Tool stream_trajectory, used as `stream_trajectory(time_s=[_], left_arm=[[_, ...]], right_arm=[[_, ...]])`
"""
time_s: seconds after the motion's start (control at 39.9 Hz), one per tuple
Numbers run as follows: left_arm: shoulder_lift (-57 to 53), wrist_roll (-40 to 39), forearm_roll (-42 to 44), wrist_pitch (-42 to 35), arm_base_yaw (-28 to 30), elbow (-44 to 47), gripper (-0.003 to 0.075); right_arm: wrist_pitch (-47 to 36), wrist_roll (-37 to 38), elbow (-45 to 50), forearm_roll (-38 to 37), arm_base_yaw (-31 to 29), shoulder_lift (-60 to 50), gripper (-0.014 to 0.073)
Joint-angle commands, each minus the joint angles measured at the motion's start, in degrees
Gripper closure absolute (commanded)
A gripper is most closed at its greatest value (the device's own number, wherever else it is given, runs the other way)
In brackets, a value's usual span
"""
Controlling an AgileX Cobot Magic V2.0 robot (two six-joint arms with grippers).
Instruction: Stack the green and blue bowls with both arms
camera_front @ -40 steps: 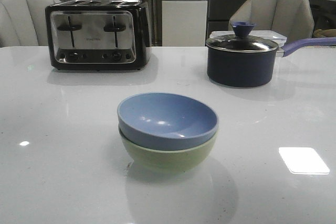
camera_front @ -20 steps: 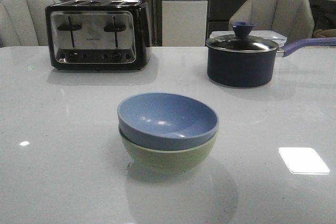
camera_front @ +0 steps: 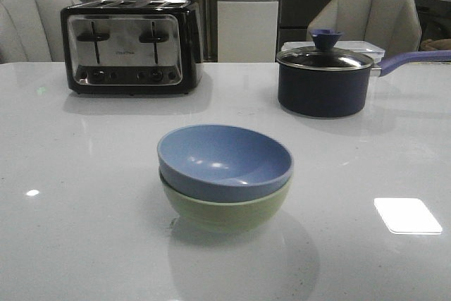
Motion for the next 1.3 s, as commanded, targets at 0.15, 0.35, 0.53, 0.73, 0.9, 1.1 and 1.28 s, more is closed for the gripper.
stream_trajectory(time_s=[0.15, 0.35, 0.53, 0.73, 0.9, 1.1, 1.28], left_arm=[[0.1, -0.6, -0.1, -4.7, -0.5, -1.5, 0.0612], [0.1, -3.1, -0.1, -4.8, -0.5, -1.5, 0.0623], [0.1, -3.1, -0.1, -4.8, -0.5, -1.5, 0.0623], [0.1, -3.1, -0.1, -4.8, -0.5, -1.5, 0.0623], [-0.2, -3.1, 0.4, -5.0, -0.5, -1.5, 0.0623], [-9.6, -3.1, 1.9, -9.1, 5.6, 0.5, 0.0623], [-20.2, -3.1, 1.8, -17.7, 14.8, 7.4, 0.0623]], right_arm=[[-2.2, -0.6, -1.5, 0.0, -0.3, -0.3, 0.0529], [-2.1, -0.6, -1.5, 0.0, -0.3, -0.3, 0.0540], [-1.7, -0.6, -1.5, 0.0, -0.3, -0.3, 0.0540], [-1.7, -0.6, -1.5, 0.0, -0.3, -0.3, 0.0540], [-1.7, -0.6, -1.5, 0.0, -0.3, -0.3, 0.0540], [-1.7, -0.6, -1.5, 0.0, -0.3, -0.3, 0.0540], [-1.7, -0.6, -1.5, 0.0, -0.3, -0.3, 0.0540]])
